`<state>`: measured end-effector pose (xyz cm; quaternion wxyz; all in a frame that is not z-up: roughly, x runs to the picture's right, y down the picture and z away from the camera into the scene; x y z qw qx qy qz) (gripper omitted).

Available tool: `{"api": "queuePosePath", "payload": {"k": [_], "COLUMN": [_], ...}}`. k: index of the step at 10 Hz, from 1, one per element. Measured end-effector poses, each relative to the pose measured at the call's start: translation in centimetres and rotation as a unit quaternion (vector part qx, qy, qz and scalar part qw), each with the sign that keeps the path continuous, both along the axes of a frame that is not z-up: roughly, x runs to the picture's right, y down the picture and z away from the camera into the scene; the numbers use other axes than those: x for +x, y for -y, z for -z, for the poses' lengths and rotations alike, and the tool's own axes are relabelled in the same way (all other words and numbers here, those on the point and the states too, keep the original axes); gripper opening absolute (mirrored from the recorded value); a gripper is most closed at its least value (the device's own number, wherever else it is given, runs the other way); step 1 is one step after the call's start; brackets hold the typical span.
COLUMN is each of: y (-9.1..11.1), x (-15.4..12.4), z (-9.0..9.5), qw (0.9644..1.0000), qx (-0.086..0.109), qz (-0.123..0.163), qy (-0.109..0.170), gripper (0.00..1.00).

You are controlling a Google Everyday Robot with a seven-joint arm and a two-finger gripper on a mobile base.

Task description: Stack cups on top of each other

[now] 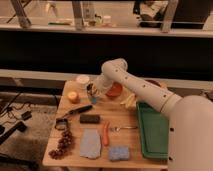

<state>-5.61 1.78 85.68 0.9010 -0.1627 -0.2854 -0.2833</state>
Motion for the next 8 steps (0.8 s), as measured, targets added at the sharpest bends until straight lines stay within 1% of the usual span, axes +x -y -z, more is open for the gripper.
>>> {"api": "queuePosePath", "payload": {"k": [1, 3, 4, 8], "y": [0.00, -0.12, -0.09, -0.08], "x": [0.03, 0.07, 0.08, 0.16], "z": [0.00, -0.09, -0.08, -0.08], "qw": [1.0000, 1.0000, 1.0000, 1.0000], "qx": [0.000, -0.001, -0.001, -0.001], "qz": [0.000, 0.000, -0.001, -0.001], "qy": [0.000, 0.000, 0.000, -0.001], "gripper": [0.60, 0.76, 0.80, 0.80]}}
